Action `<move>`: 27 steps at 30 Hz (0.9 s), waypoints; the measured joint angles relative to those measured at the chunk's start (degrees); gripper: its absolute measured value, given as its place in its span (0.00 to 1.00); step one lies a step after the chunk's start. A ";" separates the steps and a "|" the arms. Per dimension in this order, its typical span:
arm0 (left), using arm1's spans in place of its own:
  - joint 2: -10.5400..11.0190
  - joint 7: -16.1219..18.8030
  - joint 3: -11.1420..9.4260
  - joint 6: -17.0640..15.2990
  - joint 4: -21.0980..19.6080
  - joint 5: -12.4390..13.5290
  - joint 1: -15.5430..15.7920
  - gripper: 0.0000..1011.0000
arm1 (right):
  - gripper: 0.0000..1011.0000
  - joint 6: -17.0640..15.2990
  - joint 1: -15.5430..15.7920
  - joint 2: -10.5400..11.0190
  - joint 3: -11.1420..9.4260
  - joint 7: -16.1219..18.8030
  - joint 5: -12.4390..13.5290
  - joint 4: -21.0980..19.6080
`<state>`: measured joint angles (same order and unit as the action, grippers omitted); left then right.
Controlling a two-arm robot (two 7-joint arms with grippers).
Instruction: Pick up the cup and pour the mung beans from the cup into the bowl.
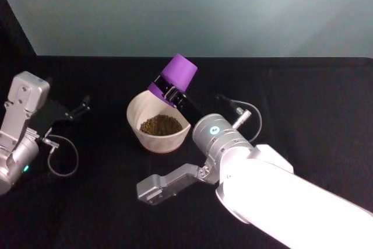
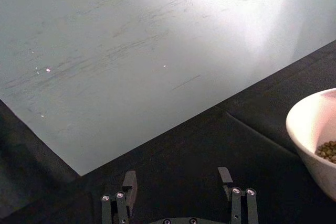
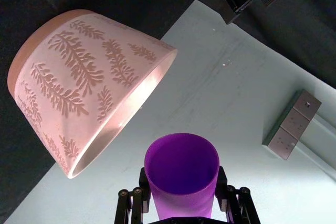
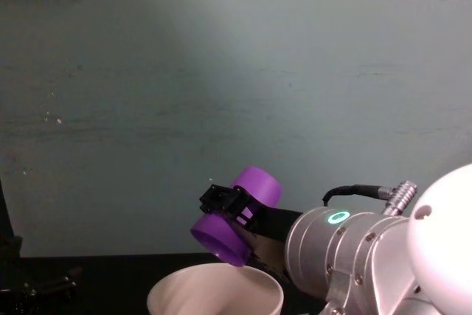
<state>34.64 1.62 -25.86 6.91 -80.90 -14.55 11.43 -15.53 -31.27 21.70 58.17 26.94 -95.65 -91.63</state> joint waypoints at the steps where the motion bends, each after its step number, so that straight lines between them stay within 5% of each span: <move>1: 0.00 0.00 0.00 0.00 0.00 0.00 0.00 0.99 | 0.71 0.00 0.12 -0.08 -0.17 -0.04 0.09 0.00; 7: 0.00 0.00 0.00 0.00 0.00 0.00 0.00 0.99 | 0.72 0.12 0.79 -0.17 -1.20 -0.69 1.92 -0.57; 14: 0.00 0.00 0.00 0.00 0.00 0.00 0.00 0.99 | 0.71 0.07 2.97 0.00 -5.23 -4.05 8.27 -2.11; 19: 0.00 0.00 0.00 0.00 0.00 0.00 0.00 0.99 | 0.72 0.85 5.58 -0.12 -10.31 -8.18 17.38 -3.39; 21: 0.00 0.00 0.00 0.00 0.00 0.00 0.00 0.99 | 0.71 1.02 5.83 -0.19 -10.90 -8.49 18.40 -3.51; 24: 0.00 0.00 0.00 0.00 0.00 0.00 0.00 0.99 | 0.72 1.99 7.33 -0.65 -14.45 -9.85 24.51 -4.11; 27: 0.00 0.00 0.00 0.00 0.00 0.00 0.00 0.99 | 0.71 2.48 7.99 -0.91 -16.45 -10.44 27.65 -4.37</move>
<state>34.65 1.62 -25.86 6.91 -80.90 -14.55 11.43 -13.05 -23.28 20.79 41.72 16.50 -68.00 -96.00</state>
